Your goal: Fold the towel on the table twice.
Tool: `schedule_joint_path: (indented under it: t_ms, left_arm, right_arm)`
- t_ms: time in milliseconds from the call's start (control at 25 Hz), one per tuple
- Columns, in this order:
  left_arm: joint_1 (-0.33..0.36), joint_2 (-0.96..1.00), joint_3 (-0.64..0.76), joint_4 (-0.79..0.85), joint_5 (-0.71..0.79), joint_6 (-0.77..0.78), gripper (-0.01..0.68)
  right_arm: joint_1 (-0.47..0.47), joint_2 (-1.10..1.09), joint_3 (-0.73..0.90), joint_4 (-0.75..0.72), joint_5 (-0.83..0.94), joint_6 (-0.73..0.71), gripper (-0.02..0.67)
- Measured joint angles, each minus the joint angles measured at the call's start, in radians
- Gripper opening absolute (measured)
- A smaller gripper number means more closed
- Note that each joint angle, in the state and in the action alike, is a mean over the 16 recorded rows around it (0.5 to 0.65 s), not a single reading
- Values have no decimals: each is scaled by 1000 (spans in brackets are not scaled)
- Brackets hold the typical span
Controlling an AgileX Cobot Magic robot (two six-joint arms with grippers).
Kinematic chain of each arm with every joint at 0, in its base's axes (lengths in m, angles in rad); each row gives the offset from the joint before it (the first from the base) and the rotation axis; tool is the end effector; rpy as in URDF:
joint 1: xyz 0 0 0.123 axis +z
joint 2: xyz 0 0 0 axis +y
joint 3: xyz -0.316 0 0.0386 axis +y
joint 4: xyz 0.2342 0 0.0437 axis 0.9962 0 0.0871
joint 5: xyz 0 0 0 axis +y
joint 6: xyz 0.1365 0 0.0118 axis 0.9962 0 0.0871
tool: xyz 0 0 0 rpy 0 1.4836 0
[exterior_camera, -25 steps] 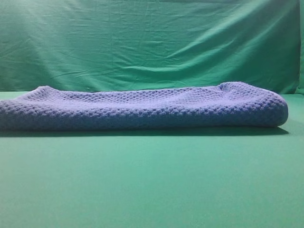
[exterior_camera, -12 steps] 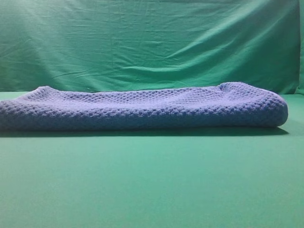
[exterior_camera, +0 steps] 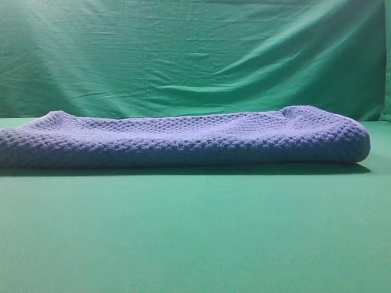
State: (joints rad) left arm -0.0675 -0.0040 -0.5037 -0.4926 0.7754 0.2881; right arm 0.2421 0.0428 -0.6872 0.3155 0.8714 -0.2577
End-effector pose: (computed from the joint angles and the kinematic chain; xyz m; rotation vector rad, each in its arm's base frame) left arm -0.0074 -0.0450 0.2971 0.2453 1.6791 -0.3934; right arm -0.0281 0.0266 0.3353 -0.4245 1.6400 0.3455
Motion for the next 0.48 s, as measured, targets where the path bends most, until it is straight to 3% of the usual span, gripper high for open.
schedule_joint_path:
  t_ms: [480]
  left_arm:
    - [0,-11,69,57,-98,-19,0]
  right_arm:
    - [0,-63,148,-13,-92,49,0]
